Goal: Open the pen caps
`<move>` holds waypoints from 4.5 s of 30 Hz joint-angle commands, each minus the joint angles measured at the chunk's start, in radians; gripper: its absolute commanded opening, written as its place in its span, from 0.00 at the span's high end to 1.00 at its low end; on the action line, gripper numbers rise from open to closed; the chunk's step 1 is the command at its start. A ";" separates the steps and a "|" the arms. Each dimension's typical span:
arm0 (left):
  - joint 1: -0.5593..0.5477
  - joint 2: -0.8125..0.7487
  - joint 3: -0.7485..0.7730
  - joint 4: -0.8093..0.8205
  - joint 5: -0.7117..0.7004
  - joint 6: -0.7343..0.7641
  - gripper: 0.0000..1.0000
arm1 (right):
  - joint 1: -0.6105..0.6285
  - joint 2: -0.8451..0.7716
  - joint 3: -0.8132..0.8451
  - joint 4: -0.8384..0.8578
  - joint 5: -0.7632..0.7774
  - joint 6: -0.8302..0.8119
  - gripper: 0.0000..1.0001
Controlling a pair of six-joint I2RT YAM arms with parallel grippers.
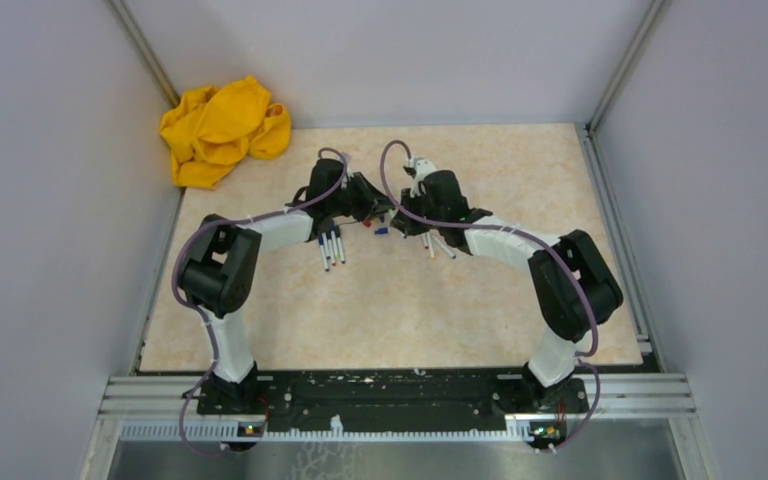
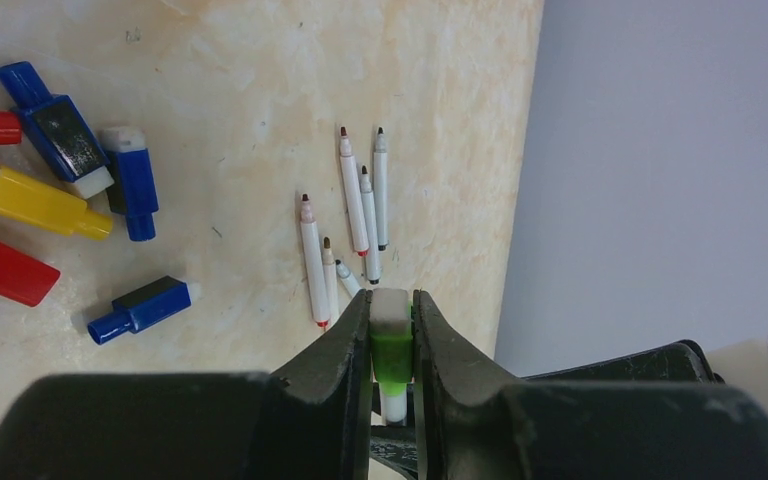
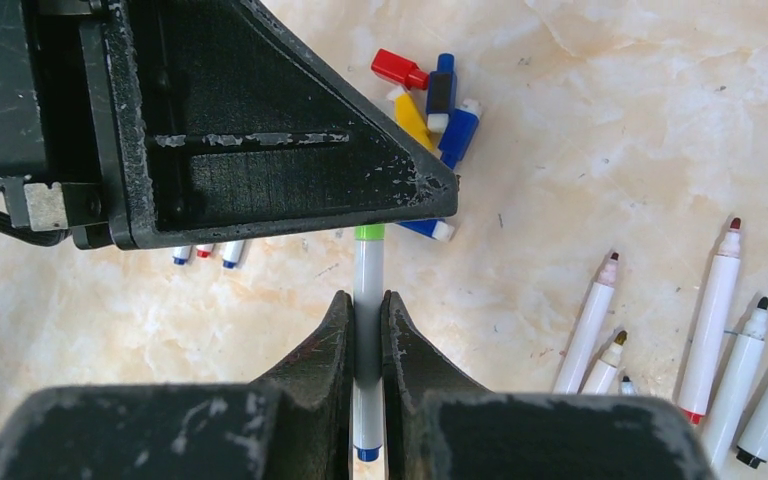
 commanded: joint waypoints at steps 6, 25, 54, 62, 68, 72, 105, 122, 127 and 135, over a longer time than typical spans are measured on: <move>0.137 0.022 0.049 0.035 -0.219 -0.044 1.00 | 0.065 -0.089 -0.061 -0.167 -0.033 -0.006 1.00; 0.206 0.037 0.185 -0.058 -0.113 -0.008 1.00 | 0.110 -0.145 -0.077 -0.192 0.088 -0.012 1.00; 0.073 0.009 0.003 -0.204 -0.322 0.170 0.77 | -0.059 0.020 0.103 -0.334 0.324 -0.070 1.00; 0.068 0.028 -0.007 -0.202 -0.308 0.167 0.68 | -0.066 0.085 0.132 -0.332 0.347 -0.083 1.00; 0.059 0.039 -0.009 -0.198 -0.306 0.163 0.66 | -0.068 0.114 0.143 -0.330 0.366 -0.089 0.95; 0.055 0.041 -0.008 -0.198 -0.307 0.163 0.66 | -0.070 0.127 0.145 -0.330 0.372 -0.092 0.92; 0.021 -0.091 -0.063 -0.200 -0.336 0.169 0.63 | -0.063 0.041 0.135 -0.336 0.361 -0.118 0.70; 0.018 -0.462 -0.192 -0.227 -0.602 0.212 0.44 | 0.083 0.084 0.340 -0.423 0.351 -0.111 0.57; 0.014 -0.629 -0.245 -0.254 -0.714 0.216 0.40 | 0.145 0.191 0.454 -0.461 0.342 -0.069 0.57; -0.012 -0.901 -0.361 -0.291 -0.889 0.161 0.39 | 0.244 0.390 0.675 -0.551 0.369 -0.009 0.57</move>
